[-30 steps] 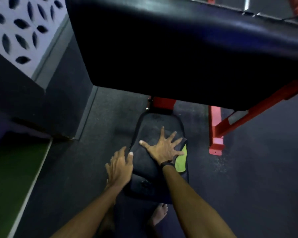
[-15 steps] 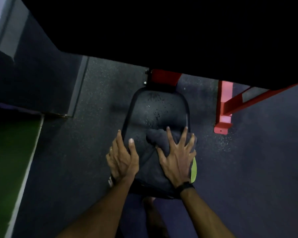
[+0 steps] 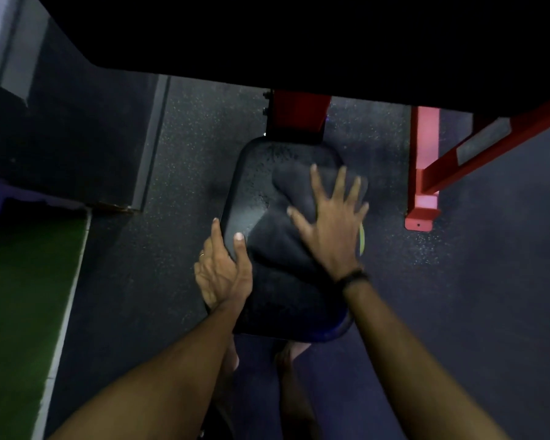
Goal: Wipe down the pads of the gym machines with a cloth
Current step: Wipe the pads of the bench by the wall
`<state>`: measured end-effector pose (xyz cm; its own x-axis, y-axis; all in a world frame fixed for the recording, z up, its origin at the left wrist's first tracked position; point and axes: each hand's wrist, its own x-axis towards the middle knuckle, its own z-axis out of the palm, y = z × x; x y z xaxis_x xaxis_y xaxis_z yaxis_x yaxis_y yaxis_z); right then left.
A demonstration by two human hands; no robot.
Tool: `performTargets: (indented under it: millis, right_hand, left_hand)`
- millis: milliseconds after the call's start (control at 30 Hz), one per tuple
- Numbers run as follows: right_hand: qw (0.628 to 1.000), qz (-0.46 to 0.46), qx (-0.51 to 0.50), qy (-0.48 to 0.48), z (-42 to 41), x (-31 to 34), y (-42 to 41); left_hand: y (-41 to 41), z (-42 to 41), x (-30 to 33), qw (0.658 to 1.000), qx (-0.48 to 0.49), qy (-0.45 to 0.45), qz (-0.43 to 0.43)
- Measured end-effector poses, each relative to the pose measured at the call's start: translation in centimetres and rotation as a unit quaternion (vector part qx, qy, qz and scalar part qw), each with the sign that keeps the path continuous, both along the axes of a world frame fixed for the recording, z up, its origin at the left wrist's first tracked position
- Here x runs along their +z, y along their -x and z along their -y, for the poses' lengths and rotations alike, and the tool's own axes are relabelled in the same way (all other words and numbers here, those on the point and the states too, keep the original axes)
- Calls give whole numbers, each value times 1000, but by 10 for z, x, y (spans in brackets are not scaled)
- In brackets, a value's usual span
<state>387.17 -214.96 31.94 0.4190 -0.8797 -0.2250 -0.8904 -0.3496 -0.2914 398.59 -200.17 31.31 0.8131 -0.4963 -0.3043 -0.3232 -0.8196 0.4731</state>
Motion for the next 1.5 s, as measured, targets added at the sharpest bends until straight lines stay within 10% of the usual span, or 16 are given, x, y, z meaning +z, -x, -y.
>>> performTargets:
  millis: [200, 500, 800, 1100, 1367, 1500]
  right_hand:
    - [992, -31, -113, -54, -126, 25, 30]
    - [984, 99, -132, -64, 90, -15, -27]
    - [990, 56, -126, -9, -110, 21, 57]
    - [990, 75, -120, -8, 74, -16, -34]
    - [997, 17, -74, 23, -105, 14, 48]
    - [996, 13, -83, 17, -56, 5, 26]
  left_hand:
    - [-1, 0, -3, 1000, 6, 0, 4]
    - [-2, 1, -7, 1000, -12, -22, 19]
    - [1, 2, -7, 998, -19, -54, 39]
    - [1, 3, -7, 998, -10, -54, 38]
    - [2, 4, -4, 999, -2, -43, 26]
    - [2, 4, -3, 999, 5, -30, 16]
